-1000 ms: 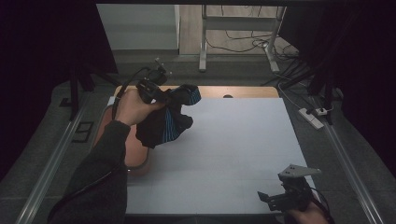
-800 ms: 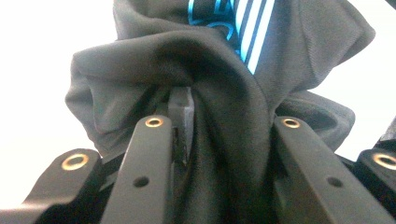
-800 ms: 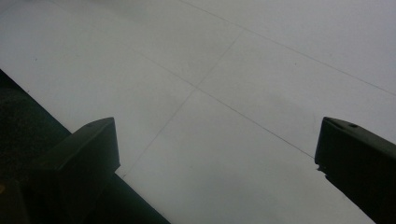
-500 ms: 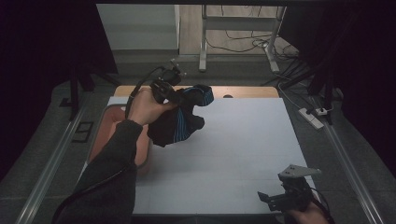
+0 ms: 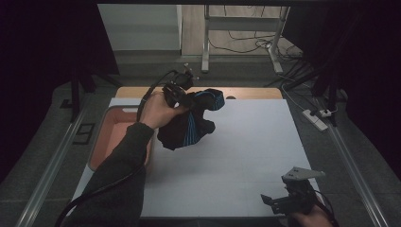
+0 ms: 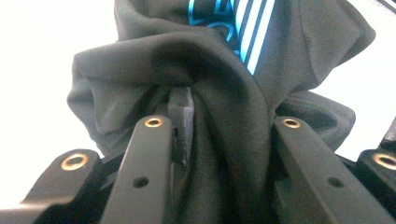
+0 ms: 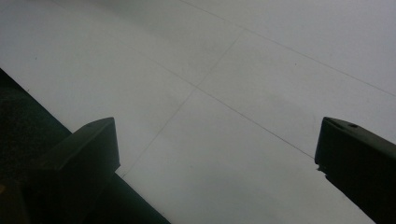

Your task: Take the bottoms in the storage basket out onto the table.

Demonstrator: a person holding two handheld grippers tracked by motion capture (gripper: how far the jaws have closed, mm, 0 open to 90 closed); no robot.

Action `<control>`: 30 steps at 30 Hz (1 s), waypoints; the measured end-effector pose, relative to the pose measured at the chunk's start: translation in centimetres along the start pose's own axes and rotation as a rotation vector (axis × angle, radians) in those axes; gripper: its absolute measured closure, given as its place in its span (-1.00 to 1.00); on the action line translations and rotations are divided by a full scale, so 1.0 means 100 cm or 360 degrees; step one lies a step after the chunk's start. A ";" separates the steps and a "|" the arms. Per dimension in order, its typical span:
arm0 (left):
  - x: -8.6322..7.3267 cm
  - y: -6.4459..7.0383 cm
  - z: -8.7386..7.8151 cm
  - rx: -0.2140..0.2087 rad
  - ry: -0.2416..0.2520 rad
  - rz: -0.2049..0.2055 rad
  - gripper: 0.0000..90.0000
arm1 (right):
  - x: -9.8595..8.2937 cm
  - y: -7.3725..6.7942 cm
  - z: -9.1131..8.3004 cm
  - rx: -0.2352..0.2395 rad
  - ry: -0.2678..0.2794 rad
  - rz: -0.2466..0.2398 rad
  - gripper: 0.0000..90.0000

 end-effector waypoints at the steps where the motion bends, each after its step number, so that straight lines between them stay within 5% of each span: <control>1: 0.001 0.001 0.001 0.0000 0.0001 0.0002 0.56 | 0.000 0.000 0.000 0.0003 0.0000 -0.0002 -1.00; 30: 0.012 0.011 0.039 0.0009 -0.0054 0.0064 0.56 | 0.000 0.000 -0.001 0.0005 0.0004 -0.0004 -1.00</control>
Point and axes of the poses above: each handheld gripper's, and its own axes: z roughly forward along the jaws, x roughly out of its top, y roughly to its right, the point moved 7 cm from there along z, roughly forward along the jaws, and after that the axes turned 12 degrees about -y, right-handed, at the moved point
